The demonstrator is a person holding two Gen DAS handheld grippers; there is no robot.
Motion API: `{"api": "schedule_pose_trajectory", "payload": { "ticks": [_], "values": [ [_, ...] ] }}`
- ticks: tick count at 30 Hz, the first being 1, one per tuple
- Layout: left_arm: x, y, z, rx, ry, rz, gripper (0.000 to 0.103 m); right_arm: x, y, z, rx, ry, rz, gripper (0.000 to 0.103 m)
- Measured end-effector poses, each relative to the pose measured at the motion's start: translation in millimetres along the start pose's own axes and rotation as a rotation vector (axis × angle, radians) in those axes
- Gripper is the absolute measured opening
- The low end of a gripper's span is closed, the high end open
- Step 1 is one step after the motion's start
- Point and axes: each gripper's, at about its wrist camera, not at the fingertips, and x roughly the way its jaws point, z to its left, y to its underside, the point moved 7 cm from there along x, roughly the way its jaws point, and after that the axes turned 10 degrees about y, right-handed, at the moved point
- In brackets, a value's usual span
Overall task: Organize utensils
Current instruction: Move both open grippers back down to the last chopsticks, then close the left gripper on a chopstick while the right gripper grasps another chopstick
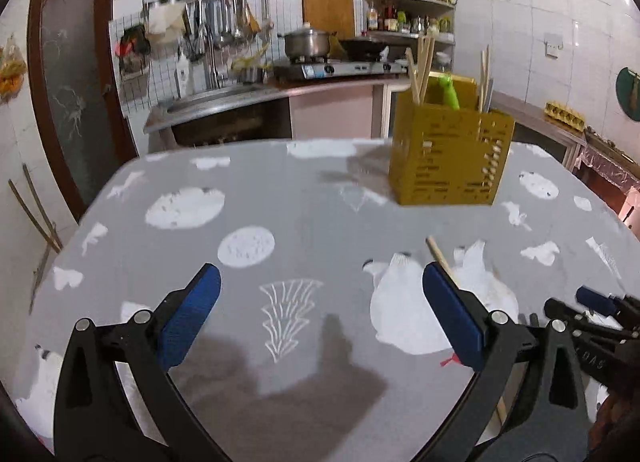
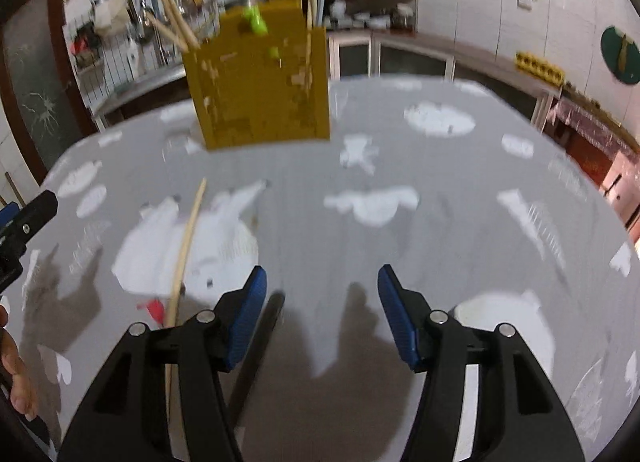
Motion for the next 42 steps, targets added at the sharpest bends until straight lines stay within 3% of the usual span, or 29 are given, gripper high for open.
{"api": "schedule_pose_trajectory", "payload": {
  "ticks": [4, 15, 20, 29, 37, 39, 42],
  "values": [
    [11, 3, 6, -0.037, 0.008, 0.031, 0.098, 12, 7, 9, 0.002, -0.009, 0.057, 0.041],
    [33, 0, 6, -0.096, -0.009, 0.070, 0.098, 16, 4, 30, -0.024, -0.013, 0.086, 0.012],
    [40, -4, -10, -0.094, 0.024, 0.082, 0.098, 21, -4, 24, -0.008, -0.071, 0.087, 0.011],
    [69, -2, -36, -0.102, 0.072, 0.148, 0.097, 40, -33, -8, -0.015, -0.061, 0.060, 0.011],
    [106, 7, -68, -0.087, 0.102, 0.254, 0.079, 56, -39, -21, -0.018, -0.065, 0.058, 0.011],
    [116, 9, -75, -0.079, 0.109, 0.281, 0.067, 56, -39, -19, -0.023, -0.070, 0.051, 0.011],
    [125, 9, -81, -0.074, 0.113, 0.314, 0.056, 56, -42, -19, -0.026, -0.074, 0.044, 0.010]
  ]
}}
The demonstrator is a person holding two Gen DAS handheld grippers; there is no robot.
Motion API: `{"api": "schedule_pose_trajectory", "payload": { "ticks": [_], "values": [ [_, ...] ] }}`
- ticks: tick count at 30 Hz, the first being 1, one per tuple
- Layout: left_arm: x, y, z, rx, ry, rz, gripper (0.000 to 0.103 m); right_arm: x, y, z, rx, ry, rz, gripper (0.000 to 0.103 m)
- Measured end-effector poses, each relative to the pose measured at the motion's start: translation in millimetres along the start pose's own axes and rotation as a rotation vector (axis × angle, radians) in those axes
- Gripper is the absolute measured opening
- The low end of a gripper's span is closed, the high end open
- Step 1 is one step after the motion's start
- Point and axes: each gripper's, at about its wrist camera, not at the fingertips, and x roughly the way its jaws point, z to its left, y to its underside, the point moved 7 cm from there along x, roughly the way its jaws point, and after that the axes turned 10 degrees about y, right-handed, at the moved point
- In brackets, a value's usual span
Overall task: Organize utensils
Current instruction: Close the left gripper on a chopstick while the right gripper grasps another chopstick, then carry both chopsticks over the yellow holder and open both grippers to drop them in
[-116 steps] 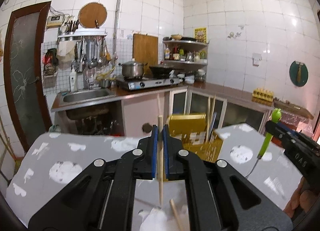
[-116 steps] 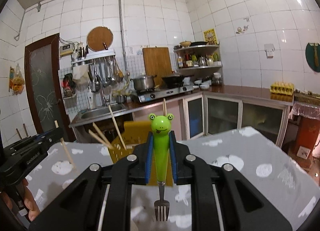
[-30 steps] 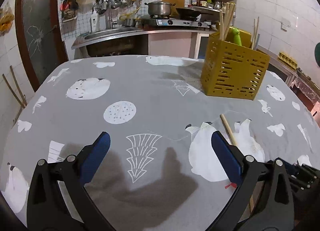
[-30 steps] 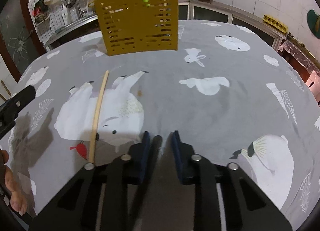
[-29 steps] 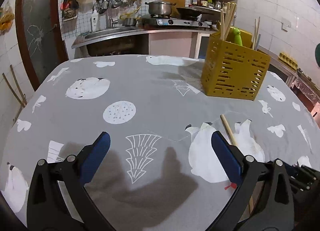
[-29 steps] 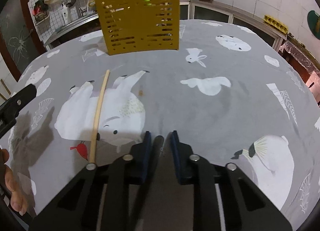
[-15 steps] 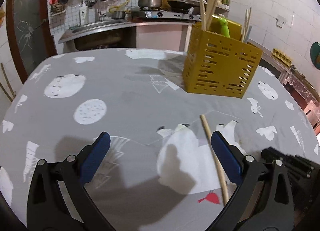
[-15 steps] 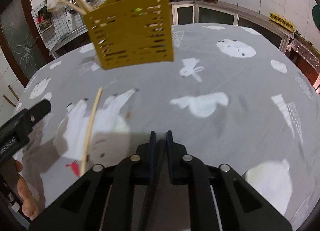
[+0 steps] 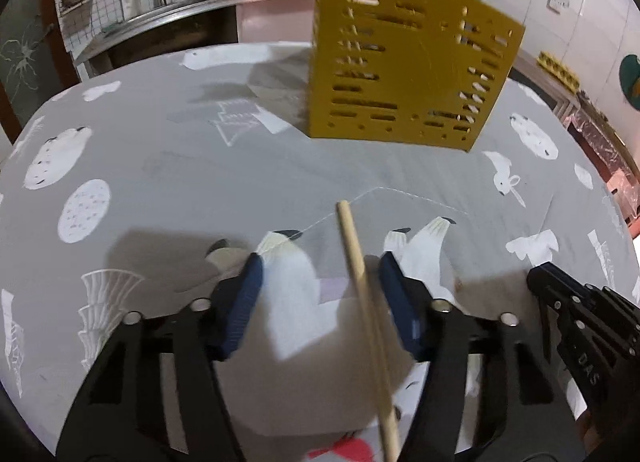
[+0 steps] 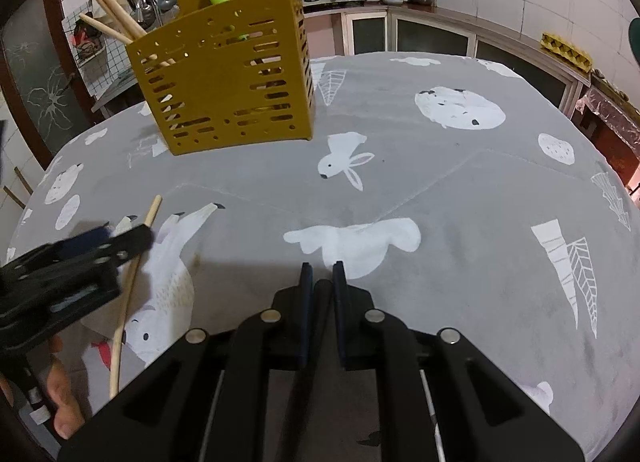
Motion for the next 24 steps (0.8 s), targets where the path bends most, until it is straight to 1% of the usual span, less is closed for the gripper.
{"api": "schedule_pose_trajectory", "payload": {
  "ticks": [1, 3, 4, 6, 7, 9, 11, 14, 17, 19, 24],
  "values": [
    [1, -2, -2, 0.005, 0.001, -0.001, 0.054, 0, -1, 0, -0.002, -0.001, -0.002, 0.010],
    [4, -5, -7, 0.014, 0.012, 0.012, 0.042, 0, -4, 3, -0.009, -0.001, -0.005, 0.010],
    [5, -6, -9, 0.015, 0.020, 0.018, 0.040, 1, -6, 4, -0.013, 0.000, -0.007, 0.010],
    [8, -9, -11, 0.019, 0.031, 0.035, 0.028, 1, -9, 6, -0.016, -0.002, -0.010, 0.010],
    [9, -10, -12, 0.022, 0.031, 0.040, 0.025, 2, -11, 8, -0.016, -0.004, -0.013, 0.010],
    [10, -11, -12, 0.024, 0.033, 0.047, 0.015, 1, -14, 9, -0.010, -0.011, -0.021, 0.010],
    [10, -12, -11, 0.023, 0.040, 0.050, 0.008, 0, -17, 10, -0.009, -0.015, -0.029, 0.010],
    [9, -13, -9, 0.015, 0.058, 0.048, 0.007, -2, -22, 11, -0.002, -0.020, -0.046, 0.010],
    [2, -16, -9, 0.015, 0.074, 0.024, 0.007, -10, -29, 12, 0.001, -0.035, -0.076, 0.010],
    [-8, -20, -14, 0.035, 0.077, -0.013, 0.007, -19, -35, 12, 0.003, -0.041, -0.111, 0.010],
    [-50, -33, -30, 0.111, 0.064, -0.153, 0.006, -42, -48, 9, 0.018, -0.066, -0.195, 0.010]
  ]
}}
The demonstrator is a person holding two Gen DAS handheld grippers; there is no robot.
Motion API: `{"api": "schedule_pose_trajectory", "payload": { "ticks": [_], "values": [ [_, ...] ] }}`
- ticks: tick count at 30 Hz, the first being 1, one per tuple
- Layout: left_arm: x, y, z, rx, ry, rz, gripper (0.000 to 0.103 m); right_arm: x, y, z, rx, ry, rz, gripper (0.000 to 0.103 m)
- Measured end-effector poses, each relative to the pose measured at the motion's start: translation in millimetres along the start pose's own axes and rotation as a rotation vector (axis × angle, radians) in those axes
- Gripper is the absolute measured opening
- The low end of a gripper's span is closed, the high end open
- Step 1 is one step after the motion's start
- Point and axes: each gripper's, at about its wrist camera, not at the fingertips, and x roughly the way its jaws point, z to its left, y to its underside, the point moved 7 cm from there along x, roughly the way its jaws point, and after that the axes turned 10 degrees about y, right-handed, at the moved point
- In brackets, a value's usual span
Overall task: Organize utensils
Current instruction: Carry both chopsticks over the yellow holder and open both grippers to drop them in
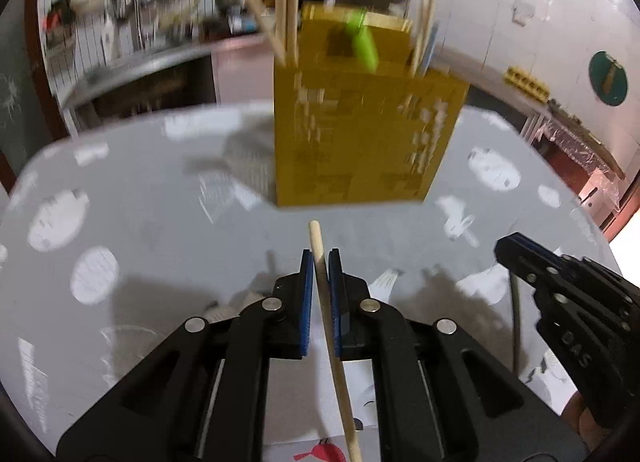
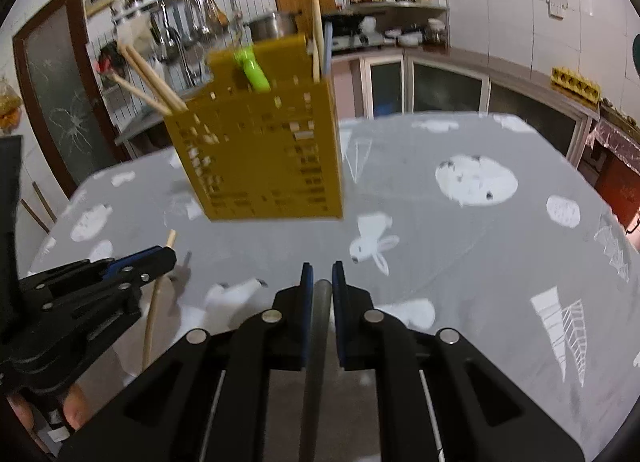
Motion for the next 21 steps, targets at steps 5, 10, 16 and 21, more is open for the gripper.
{"api": "schedule_pose_trajectory", "payload": {
  "ticks": [5, 10, 16, 21],
  "values": [
    [-42, -21, -10, 0.052, -0.015, -0.142, 0.005, -23, -20, -3, 0.010, -0.014, -0.108, 0.010],
    [-76, -36, -14, 0.081, -0.019, -0.262, 0.005, -45, -35, -5, -0.008, -0.012, -0.222, 0.010],
    [-95, -47, -16, 0.085, -0.003, -0.328, 0.004, -63, -47, -4, -0.005, -0.029, -0.310, 0.010],
    [-104, -51, -15, 0.094, -0.009, -0.361, 0.005, -72, -52, 0, -0.014, -0.028, -0.363, 0.010]
  ]
}}
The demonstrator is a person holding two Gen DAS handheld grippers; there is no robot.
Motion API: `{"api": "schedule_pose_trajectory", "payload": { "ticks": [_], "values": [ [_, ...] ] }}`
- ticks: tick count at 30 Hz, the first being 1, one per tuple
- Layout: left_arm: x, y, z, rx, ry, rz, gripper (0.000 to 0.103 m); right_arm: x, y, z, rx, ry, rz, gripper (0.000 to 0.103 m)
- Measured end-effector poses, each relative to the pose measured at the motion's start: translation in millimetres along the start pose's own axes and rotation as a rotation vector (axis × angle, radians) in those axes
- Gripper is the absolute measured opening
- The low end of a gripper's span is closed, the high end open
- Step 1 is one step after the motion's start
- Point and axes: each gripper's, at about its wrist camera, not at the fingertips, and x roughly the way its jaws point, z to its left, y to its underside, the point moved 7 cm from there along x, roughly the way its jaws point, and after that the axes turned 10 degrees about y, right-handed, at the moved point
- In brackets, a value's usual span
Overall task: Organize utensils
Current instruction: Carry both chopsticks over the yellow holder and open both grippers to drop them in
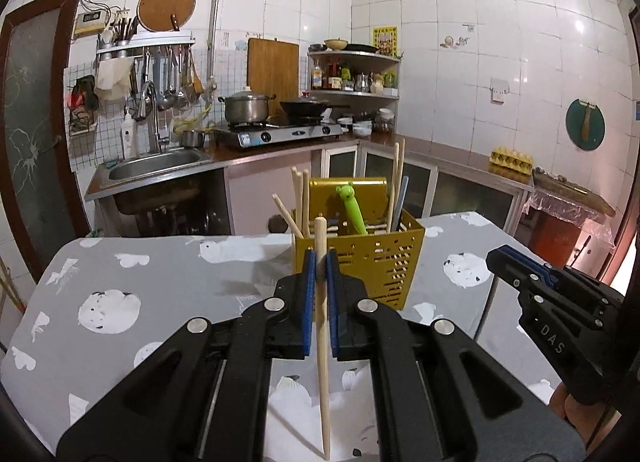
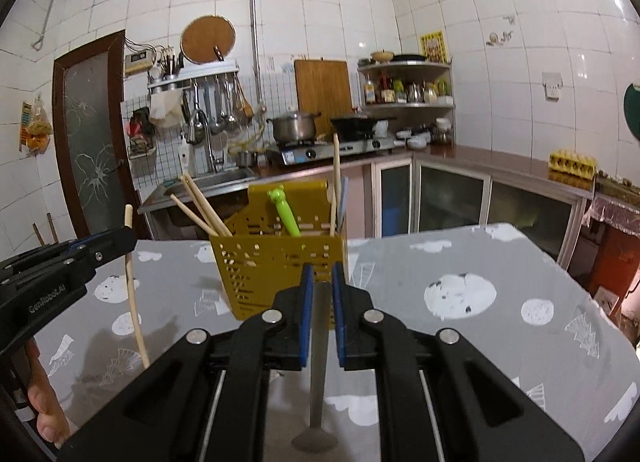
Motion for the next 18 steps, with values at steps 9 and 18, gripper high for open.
{"api": "schedule_pose_trajectory", "payload": {
  "ticks": [9, 18],
  "values": [
    [-6, -29, 5, -0.006, 0.003, -0.063, 0.005, -3, -25, -5, 0.033, -0.009, -0.055, 0.010],
    [-12, -110, 4, -0.024, 0.017, -0.173, 0.004, -1, -90, -12, 0.055, -0.014, -0.132, 0.010]
  ]
}}
